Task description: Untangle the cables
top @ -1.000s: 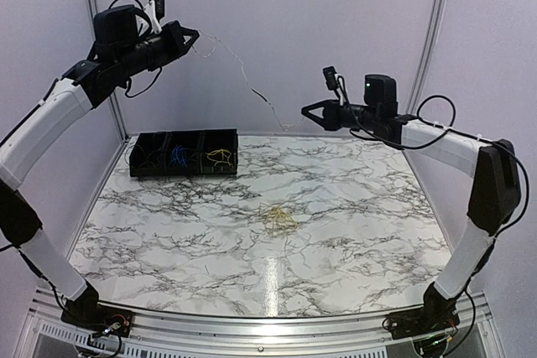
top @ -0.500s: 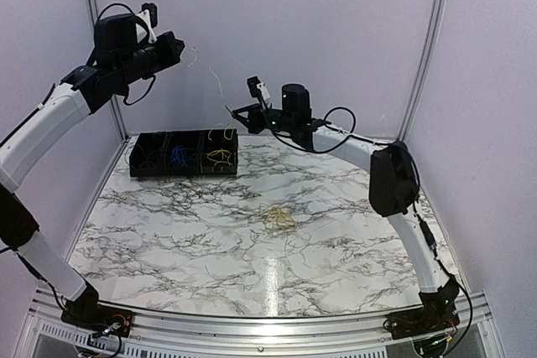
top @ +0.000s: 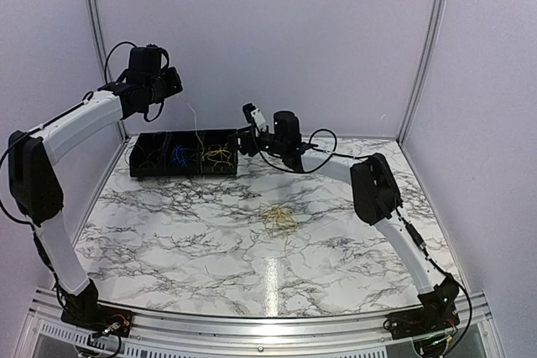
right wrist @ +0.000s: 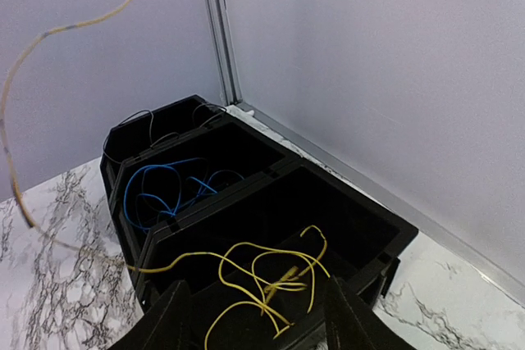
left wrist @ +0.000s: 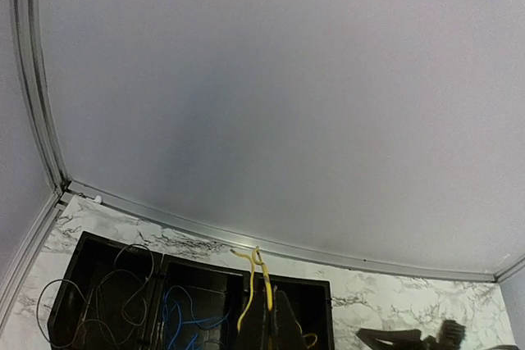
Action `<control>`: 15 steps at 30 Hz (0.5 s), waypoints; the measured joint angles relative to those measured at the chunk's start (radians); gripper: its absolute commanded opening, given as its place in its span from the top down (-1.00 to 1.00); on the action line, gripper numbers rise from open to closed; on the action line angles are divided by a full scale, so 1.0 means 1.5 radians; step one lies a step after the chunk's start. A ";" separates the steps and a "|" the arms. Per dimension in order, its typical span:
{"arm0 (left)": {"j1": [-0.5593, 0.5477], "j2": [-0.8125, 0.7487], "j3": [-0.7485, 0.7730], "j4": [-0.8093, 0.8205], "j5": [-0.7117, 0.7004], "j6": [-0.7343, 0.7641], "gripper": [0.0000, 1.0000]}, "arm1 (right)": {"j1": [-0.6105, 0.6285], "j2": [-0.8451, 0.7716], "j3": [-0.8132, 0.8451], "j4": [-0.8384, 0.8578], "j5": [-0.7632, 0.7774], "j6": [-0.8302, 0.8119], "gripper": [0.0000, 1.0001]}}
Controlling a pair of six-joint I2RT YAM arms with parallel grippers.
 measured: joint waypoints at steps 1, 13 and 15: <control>0.013 0.014 0.010 0.004 0.005 -0.008 1.00 | -0.005 -0.024 -0.025 -0.007 -0.008 -0.002 -0.12; 0.052 0.207 0.175 0.061 0.126 -0.085 1.00 | -0.103 -0.411 -0.324 -0.045 -0.082 -0.053 -0.19; 0.047 0.232 0.190 0.069 0.141 -0.088 1.00 | -0.107 -0.466 -0.386 -0.057 -0.087 -0.071 -0.19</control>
